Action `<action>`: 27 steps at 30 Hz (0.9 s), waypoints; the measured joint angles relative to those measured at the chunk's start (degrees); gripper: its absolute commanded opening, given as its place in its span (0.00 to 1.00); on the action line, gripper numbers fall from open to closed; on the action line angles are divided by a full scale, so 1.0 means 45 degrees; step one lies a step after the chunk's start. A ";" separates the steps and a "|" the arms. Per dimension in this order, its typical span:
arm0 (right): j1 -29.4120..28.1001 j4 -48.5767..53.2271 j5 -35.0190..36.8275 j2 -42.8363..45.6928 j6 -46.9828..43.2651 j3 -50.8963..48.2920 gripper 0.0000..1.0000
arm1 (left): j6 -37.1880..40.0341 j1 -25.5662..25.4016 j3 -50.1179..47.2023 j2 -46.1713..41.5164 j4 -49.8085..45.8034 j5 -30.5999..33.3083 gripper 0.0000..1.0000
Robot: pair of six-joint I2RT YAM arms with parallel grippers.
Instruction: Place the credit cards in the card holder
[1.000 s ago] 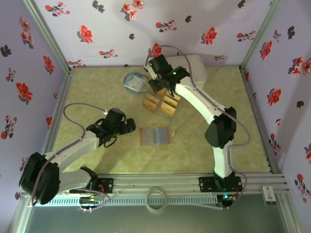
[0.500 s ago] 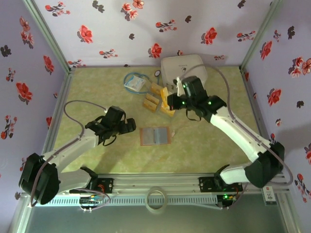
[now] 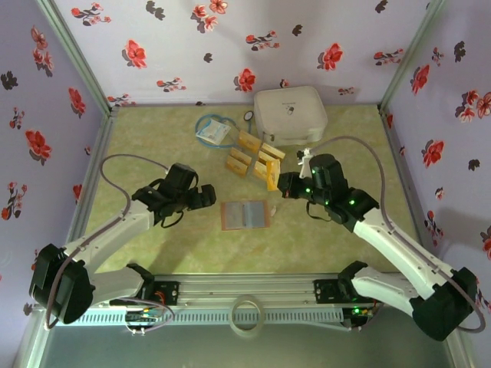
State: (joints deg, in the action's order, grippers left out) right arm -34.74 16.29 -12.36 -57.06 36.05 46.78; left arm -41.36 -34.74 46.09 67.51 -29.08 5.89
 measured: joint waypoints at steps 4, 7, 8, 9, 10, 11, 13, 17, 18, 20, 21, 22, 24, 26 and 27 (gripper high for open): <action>0.0000 -0.1394 -0.0427 0.0175 0.0709 -0.1938 0.00 | 0.0039 -0.0180 -0.0277 -0.0019 0.0423 -0.0049 1.00; 0.0000 -0.2414 -0.0889 0.0010 0.1258 -0.2885 0.00 | 0.0049 -0.0355 -0.0670 -0.0015 0.0758 -0.0097 1.00; 0.0005 -0.2837 -0.1030 -0.0112 0.1399 -0.3109 0.00 | 0.0053 -0.0408 -0.0758 0.0010 0.0821 -0.0097 1.00; 0.0010 -0.3468 -0.1219 -0.0306 0.1622 -0.3390 0.00 | 0.0063 -0.0486 -0.0831 0.0087 0.0942 -0.0097 1.00; 0.0024 -0.4061 -0.1379 -0.0520 0.1817 -0.3657 0.00 | 0.0087 -0.0563 -0.0869 0.0223 0.1073 -0.0092 1.00; 0.0029 -0.4512 -0.1530 -0.0709 0.1953 -0.3861 0.00 | 0.0107 -0.0661 -0.0874 0.0393 0.1200 -0.0092 1.00; 0.0058 -0.5727 -0.1889 -0.1345 0.2317 -0.4342 0.00 | 0.0219 -0.0894 -0.0874 0.0821 0.1472 -0.0068 1.00; 0.0058 -0.7689 -0.2467 -0.2667 0.2807 -0.4983 0.00 | 0.0384 -0.1418 -0.0879 0.1690 0.1957 0.0151 1.00; 0.0058 -0.8184 -0.2594 -0.2977 0.2914 -0.5115 0.00 | 0.0432 -0.1540 -0.0879 0.1928 0.2055 0.0248 1.00; 0.0058 -0.9039 -0.2744 -0.3410 0.3075 -0.5372 0.00 | 0.0505 -0.1710 -0.0879 0.2322 0.2205 0.0437 1.00; 0.0058 -0.9457 -0.2807 -0.3555 0.3138 -0.5523 0.00 | 0.0534 -0.1802 -0.0879 0.2506 0.2278 0.0573 1.00; 0.0058 -0.9918 -0.2890 -0.3716 0.3196 -0.5683 0.00 | 0.0568 -0.1889 -0.0879 0.2637 0.2336 0.0709 1.00; 0.0058 -1.0496 -0.2977 -0.3988 0.3288 -0.5853 0.00 | 0.0597 -0.2069 -0.0879 0.2841 0.2448 0.0962 1.00; 0.0058 -1.1094 -0.2992 -0.4269 0.3385 -0.6018 0.00 | 0.0622 -0.2234 -0.0879 0.3036 0.2565 0.1277 1.00; 0.0058 -1.1327 -0.3011 -0.4352 0.3434 -0.6096 0.00 | 0.0622 -0.2288 -0.0879 0.3113 0.2603 0.1384 1.00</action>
State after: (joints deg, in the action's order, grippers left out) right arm -34.48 -34.68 -25.91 -76.64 51.51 19.35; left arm -38.57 -45.04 42.13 81.52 -17.37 12.12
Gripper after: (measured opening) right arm 0.040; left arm 0.997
